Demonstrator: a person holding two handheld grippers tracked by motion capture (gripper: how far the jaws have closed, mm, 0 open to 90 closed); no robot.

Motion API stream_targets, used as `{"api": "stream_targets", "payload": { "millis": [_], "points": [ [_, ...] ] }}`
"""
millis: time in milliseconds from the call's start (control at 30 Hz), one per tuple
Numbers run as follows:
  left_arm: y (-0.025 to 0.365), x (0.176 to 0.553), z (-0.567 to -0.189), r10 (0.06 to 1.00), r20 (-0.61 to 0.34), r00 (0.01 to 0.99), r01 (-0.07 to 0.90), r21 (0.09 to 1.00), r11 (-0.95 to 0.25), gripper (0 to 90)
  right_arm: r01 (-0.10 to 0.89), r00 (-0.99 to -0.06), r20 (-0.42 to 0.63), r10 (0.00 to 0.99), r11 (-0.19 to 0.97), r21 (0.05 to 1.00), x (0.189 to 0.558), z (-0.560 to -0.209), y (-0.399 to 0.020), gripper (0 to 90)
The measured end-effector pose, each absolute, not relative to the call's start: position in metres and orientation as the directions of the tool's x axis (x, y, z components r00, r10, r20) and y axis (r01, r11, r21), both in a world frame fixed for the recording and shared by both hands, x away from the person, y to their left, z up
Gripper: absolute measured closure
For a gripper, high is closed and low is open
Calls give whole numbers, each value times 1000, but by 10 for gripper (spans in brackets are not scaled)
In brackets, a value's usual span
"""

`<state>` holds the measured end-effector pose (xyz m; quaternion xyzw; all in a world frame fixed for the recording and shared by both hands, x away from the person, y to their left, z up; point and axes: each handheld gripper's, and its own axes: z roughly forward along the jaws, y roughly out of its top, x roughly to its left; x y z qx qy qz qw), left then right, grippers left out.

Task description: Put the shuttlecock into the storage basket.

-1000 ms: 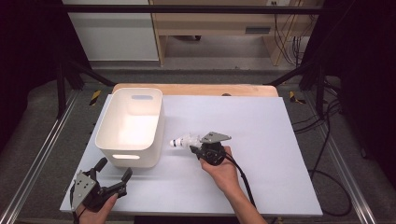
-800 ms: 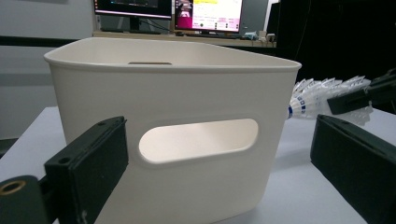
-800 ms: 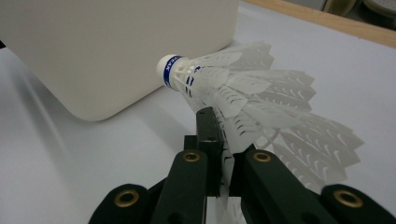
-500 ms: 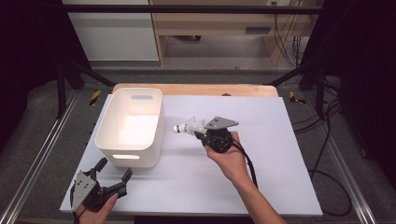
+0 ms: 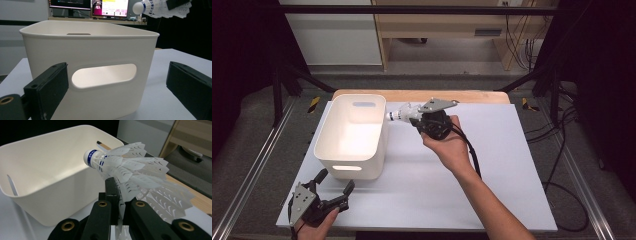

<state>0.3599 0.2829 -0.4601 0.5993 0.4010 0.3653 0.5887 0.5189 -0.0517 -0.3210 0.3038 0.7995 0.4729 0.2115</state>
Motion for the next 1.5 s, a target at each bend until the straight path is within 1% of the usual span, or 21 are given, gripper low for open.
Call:
{"api": "stream_targets", "payload": {
  "millis": [300, 700, 833, 1500],
  "points": [
    [284, 360, -460, 913, -45, 406, 51, 998, 27, 43, 265, -760, -25, 649, 344, 901, 533, -300, -25, 894],
    [285, 360, -460, 911, -47, 411, 48, 998, 30, 38, 263, -787, -20, 617, 365, 893, 552, -297, 14, 894],
    [285, 359, -458, 908, -40, 416, 29, 999, 31, 31, 268, -791, -8, 612, 358, 894, 556, -298, 17, 894],
    [286, 359, -458, 912, -37, 408, 32, 999, 26, 32, 281, -800, -7, 600, 386, 879, 569, -305, 29, 894]
  ]
}}
